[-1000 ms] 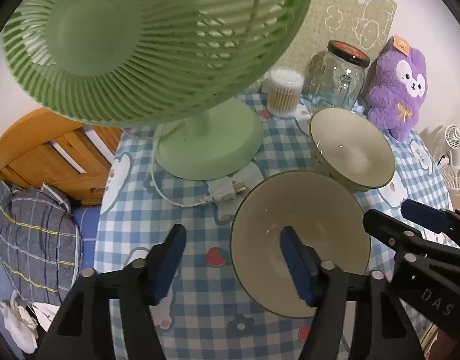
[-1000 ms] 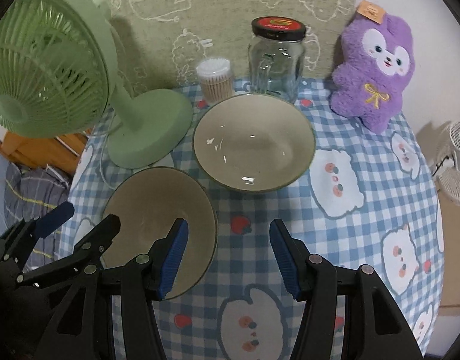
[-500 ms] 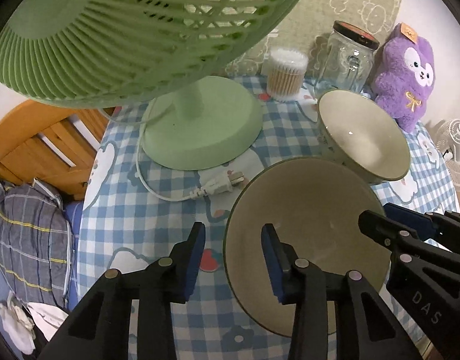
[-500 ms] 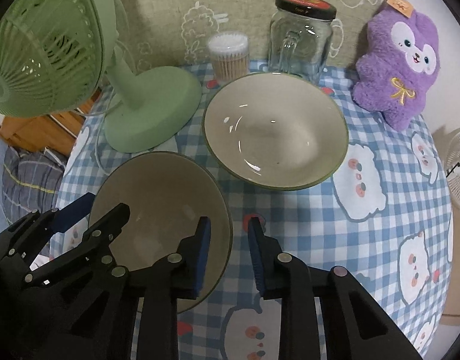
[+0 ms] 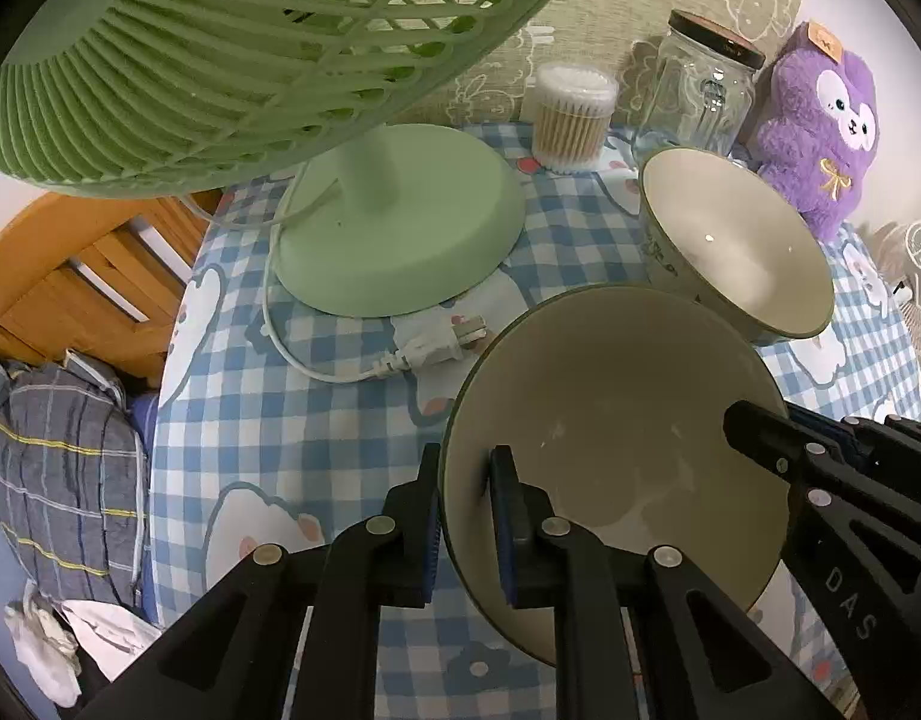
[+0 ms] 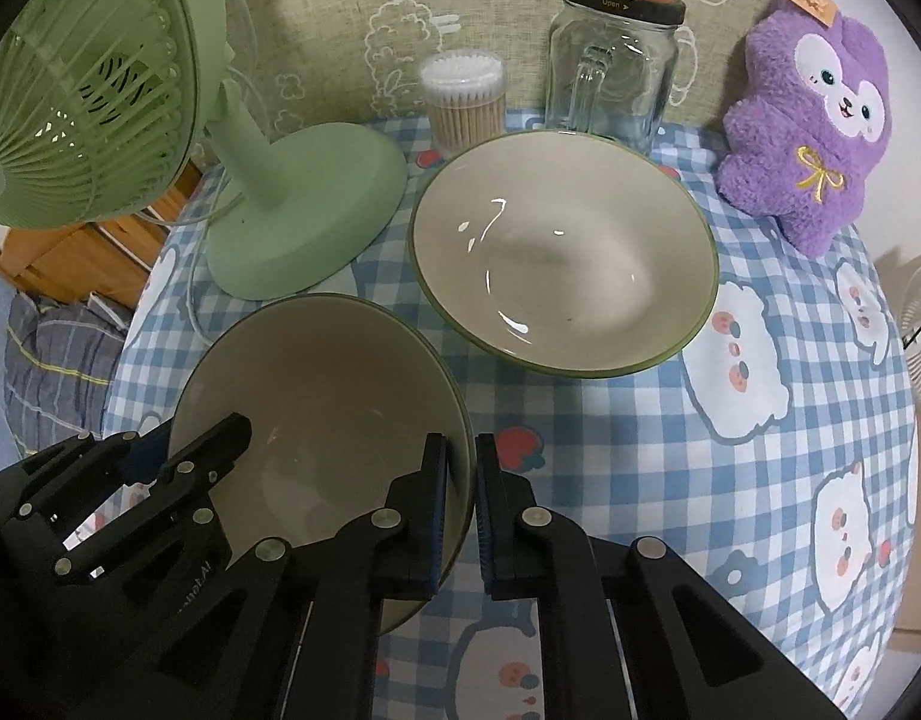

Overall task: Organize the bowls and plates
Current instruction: 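Carry the cream bowl with both grippers toward the first placed bowl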

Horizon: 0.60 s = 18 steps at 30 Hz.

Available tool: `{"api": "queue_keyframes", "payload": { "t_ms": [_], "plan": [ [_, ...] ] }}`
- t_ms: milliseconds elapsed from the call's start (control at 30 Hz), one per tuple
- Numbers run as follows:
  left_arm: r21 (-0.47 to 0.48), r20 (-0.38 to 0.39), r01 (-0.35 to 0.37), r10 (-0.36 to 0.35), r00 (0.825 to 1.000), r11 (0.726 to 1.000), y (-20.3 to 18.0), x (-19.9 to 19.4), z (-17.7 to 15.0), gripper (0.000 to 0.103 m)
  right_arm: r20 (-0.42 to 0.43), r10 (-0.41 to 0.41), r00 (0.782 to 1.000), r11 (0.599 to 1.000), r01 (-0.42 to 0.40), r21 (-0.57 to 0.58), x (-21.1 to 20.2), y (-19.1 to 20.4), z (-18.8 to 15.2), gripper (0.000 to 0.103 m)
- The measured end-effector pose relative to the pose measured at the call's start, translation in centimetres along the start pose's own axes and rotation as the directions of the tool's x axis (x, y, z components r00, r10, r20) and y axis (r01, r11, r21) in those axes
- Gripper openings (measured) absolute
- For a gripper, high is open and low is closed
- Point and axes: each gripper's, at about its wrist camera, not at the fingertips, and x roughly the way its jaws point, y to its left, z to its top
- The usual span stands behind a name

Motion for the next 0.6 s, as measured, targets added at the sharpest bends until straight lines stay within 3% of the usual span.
{"api": "queue_keyframes", "payload": {
  "t_ms": [600],
  "plan": [
    [-0.016,0.006,0.023,-0.023,1.0,1.0,0.2,-3.9,-1.9,0.011,-0.002,-0.025,1.0,1.0,0.025,-0.017,-4.0,1.0,-2.0,0.011]
  ]
}}
